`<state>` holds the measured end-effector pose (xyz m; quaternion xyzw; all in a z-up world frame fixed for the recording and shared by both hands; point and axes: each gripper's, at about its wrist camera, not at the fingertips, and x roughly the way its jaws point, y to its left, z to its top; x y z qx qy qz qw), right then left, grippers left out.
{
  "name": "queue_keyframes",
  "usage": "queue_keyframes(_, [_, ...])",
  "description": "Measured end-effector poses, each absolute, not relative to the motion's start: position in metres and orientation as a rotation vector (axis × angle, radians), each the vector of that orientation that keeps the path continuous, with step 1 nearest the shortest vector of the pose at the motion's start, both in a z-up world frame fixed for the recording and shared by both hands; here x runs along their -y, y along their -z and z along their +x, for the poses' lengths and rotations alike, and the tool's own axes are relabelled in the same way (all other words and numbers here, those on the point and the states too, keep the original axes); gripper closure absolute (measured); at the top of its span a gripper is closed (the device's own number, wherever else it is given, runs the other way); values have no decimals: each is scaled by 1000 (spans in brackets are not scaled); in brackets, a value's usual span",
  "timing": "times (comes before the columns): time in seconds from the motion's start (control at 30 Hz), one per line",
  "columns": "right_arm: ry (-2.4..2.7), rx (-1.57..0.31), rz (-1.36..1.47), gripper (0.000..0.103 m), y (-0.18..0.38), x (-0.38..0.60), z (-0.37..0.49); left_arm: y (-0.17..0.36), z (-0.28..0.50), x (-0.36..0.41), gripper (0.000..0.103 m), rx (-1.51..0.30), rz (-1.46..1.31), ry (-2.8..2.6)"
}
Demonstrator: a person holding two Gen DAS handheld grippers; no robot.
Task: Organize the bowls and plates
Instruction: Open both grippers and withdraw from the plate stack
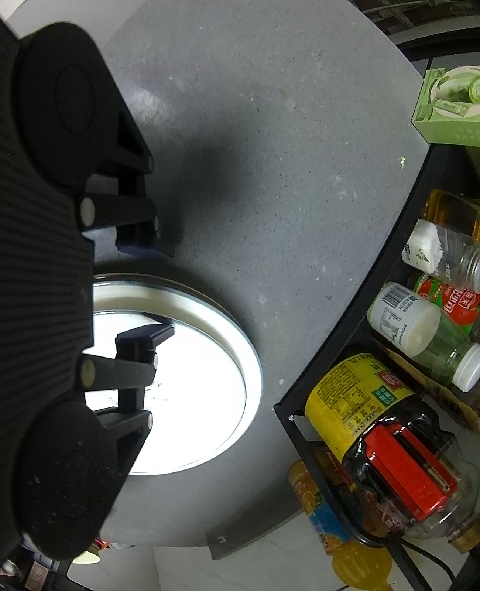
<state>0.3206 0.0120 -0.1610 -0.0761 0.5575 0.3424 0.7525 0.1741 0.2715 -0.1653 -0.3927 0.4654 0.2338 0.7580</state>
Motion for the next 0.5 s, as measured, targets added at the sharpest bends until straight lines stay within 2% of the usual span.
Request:
queue_keyframes(0.1, [-748,-1183,-173,73,152,-10,318,158,174,-271,63,-1025,-832,-519])
queue_keyframes(0.17, [-758,-1166,-150,67,142,-7,318,152,174,-270,62,-1018,-822,-527])
queue_keyframes(0.23, [-752,-1139,-128,49,132,-1,318,143,175,-268,58,-1004,-803,-527])
queue_keyframes(0.27, [-748,-1116,-120,47,126,3,318,139,176,-266,57,-994,-792,-525])
queue_keyframes(0.37, [-749,-1080,-89,38,112,12,319,122,180,-258,42,-951,-753,-504])
queue_keyframes(0.5, [-731,-1024,-51,16,97,25,320,101,188,-246,29,-911,-695,-470])
